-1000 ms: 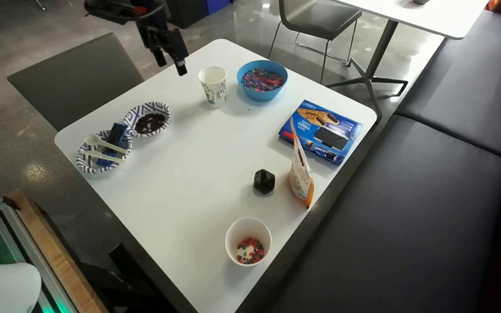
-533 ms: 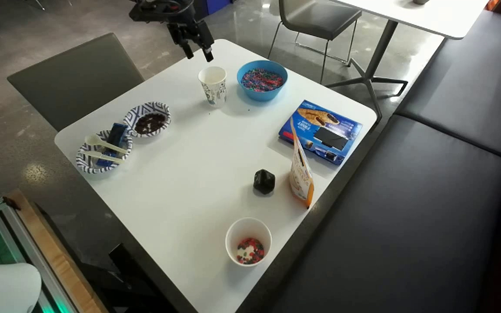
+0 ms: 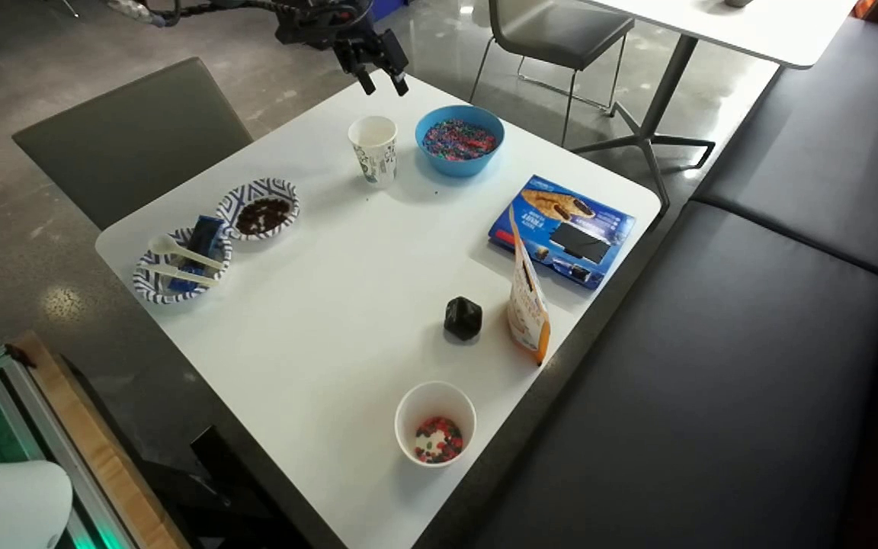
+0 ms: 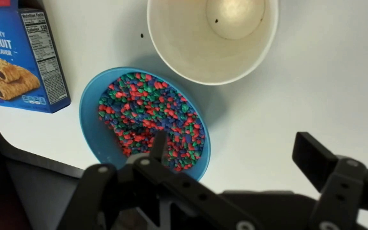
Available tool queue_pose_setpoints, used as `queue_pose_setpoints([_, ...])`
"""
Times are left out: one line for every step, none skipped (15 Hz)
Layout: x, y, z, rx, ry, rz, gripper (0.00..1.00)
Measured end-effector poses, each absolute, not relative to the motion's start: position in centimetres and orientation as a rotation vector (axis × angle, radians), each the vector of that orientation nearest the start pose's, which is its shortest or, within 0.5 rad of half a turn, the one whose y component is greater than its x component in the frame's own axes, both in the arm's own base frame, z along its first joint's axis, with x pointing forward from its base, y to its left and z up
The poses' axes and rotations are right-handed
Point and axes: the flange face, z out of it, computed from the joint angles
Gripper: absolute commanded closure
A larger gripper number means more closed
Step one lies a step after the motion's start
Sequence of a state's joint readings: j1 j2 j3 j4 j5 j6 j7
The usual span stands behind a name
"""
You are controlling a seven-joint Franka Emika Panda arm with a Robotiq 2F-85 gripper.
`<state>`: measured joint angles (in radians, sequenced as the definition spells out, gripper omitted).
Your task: Lightly pour some of the contents of the blue bowl into the cup
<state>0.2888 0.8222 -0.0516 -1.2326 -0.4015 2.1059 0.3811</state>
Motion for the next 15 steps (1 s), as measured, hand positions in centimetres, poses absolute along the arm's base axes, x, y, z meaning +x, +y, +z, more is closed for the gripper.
queue_pose_setpoints([74.2,17.1,28.5,-3.48,-0.125,-0.295,0.0])
queue_pose_setpoints([74.2,17.2,28.7,-3.479,-0.125,-0.3,0.0])
queue_pose_setpoints([74.2,17.2,28.9,-3.478,-0.124,-0.303,0.0])
queue_pose_setpoints([74.2,17.2,28.9,-3.477,-0.124,-0.304,0.0])
queue_pose_setpoints([74.2,17.2,28.9,-3.477,-0.124,-0.304,0.0])
queue_pose_setpoints([74.2,17.2,28.9,-3.477,-0.124,-0.304,0.0])
queue_pose_setpoints([74.2,17.2,29.0,-3.478,-0.124,-0.305,0.0])
queue_pose_setpoints([74.2,17.1,29.0,-3.479,-0.125,-0.305,0.0])
queue_pose_setpoints([74.3,17.0,28.8,-3.481,-0.132,-0.302,0.0])
queue_pose_setpoints([74.4,16.9,28.5,-3.485,-0.144,-0.296,0.0])
queue_pose_setpoints([74.6,16.7,28.0,-3.489,-0.156,-0.291,0.0])
queue_pose_setpoints([74.8,16.6,27.4,-3.495,-0.173,-0.284,0.0])
queue_pose_setpoints([75.1,16.4,26.7,-3.5,-0.193,-0.279,0.0])
queue_pose_setpoints([75.5,16.3,26.0,-3.505,-0.217,-0.277,0.0])
queue_pose_setpoints([75.9,16.1,25.3,-3.509,-0.241,-0.275,0.0])
